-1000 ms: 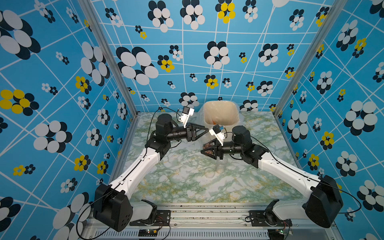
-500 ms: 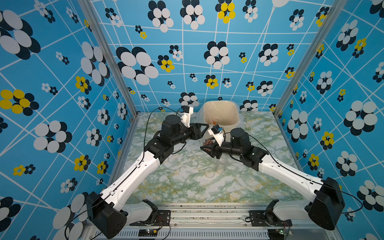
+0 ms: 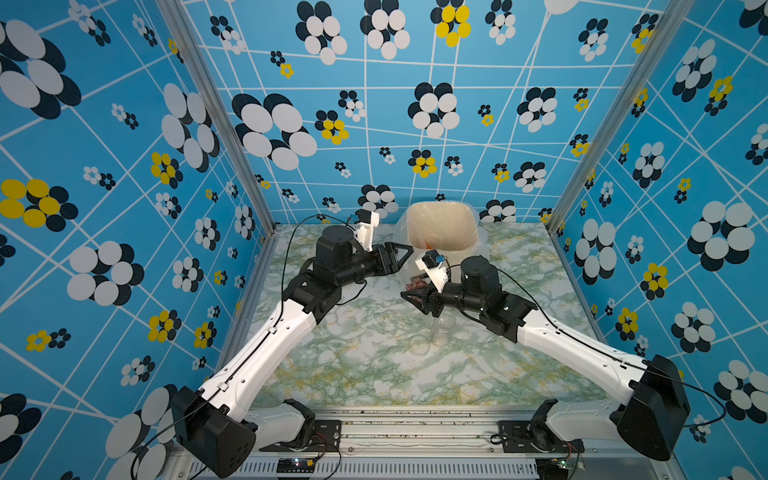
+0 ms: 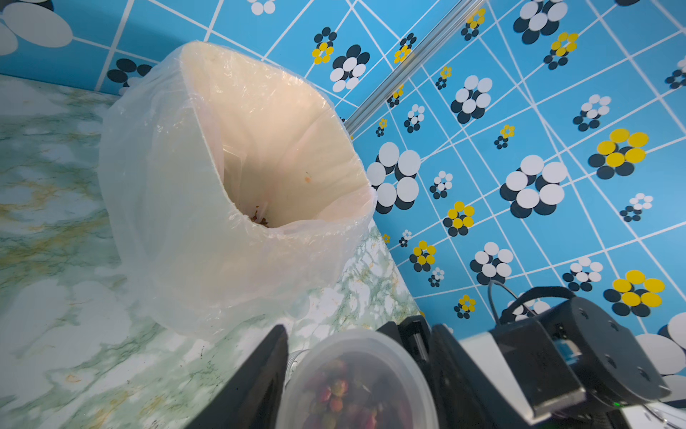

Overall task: Empty the moldy dried flower tea in the jars
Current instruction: Unscrew the lid from the jar.

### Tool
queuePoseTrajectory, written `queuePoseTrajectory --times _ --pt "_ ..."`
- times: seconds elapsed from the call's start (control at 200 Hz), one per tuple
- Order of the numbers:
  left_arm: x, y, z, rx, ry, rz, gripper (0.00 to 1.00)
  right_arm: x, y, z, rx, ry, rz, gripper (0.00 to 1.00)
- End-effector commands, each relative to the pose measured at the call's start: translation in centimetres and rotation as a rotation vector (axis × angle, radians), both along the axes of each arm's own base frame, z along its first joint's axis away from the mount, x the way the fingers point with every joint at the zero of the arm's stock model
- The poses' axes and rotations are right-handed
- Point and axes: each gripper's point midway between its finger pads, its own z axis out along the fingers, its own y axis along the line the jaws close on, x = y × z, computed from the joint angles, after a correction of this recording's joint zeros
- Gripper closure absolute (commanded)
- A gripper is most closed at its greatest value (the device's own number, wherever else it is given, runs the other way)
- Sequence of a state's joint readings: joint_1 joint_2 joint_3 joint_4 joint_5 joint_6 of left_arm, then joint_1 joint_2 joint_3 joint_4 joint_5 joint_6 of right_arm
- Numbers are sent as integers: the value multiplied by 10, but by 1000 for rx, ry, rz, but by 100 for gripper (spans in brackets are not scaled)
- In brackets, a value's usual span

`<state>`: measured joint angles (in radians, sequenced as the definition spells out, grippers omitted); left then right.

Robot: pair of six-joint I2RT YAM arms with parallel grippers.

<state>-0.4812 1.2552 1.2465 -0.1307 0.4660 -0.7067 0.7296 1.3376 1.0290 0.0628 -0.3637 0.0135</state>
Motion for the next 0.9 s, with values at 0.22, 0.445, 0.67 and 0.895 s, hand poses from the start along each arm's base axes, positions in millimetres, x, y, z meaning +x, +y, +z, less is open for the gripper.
queuePoseTrajectory --times 0.22,0.445,0.67,0.895 --pt "-27 3 45 18 -275 -205 5 -12 1 16 63 -4 60 100" --pt "-58 19 52 41 -462 -402 1 -44 4 32 158 116 295 100" --pt "-87 13 49 -44 -468 -639 0 -67 4 47 208 174 477 100" --pt "-82 9 36 -64 -424 -680 3 -71 5 48 212 171 509 100"
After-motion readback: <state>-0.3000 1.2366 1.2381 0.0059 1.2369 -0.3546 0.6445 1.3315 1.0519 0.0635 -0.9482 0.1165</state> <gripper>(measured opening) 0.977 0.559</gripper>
